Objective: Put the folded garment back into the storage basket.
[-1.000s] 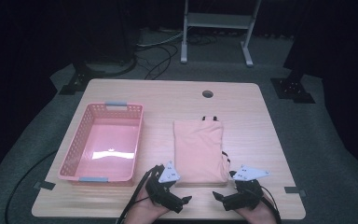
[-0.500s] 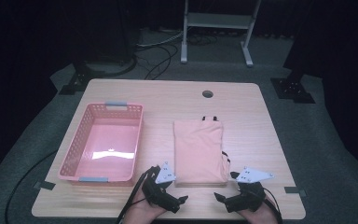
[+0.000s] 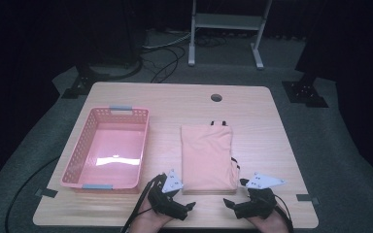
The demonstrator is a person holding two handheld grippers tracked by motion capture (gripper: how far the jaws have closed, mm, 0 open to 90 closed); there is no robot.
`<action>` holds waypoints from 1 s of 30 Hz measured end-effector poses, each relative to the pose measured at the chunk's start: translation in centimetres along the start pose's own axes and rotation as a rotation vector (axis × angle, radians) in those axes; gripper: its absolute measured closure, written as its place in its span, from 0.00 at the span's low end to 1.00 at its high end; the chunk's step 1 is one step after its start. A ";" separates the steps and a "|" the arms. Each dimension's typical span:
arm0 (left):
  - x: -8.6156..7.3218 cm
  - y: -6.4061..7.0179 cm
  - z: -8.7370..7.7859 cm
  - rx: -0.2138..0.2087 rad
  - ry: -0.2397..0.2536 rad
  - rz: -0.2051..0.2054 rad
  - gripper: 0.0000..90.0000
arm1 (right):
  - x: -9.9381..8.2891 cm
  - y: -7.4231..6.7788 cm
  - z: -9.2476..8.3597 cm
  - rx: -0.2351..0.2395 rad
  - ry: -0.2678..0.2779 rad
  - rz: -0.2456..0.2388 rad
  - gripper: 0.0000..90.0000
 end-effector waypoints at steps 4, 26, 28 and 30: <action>-0.1 0.0 0.1 0.016 0.000 0.002 0.16 | 0.0 0.1 0.0 -0.014 0.001 0.006 0.17; 0.2 0.2 0.4 0.075 -0.003 -0.006 0.45 | 0.0 0.2 0.2 -0.067 -0.018 -0.005 0.51; 0.2 0.2 0.4 0.076 -0.001 -0.008 0.48 | 0.0 0.2 0.2 -0.072 -0.016 -0.001 0.53; 0.2 0.2 0.4 0.077 0.000 -0.009 0.49 | 0.0 0.2 0.2 -0.076 -0.016 -0.001 0.54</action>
Point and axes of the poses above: each handheld gripper's, and its own axes: z roughly forward along the jaws, x roughly out of its top, y roughly to its right, the point moved 8 cm from there along z, roughly forward along the jaws, and after that the axes turned 8 degrees about -y, right-handed, at the moved point
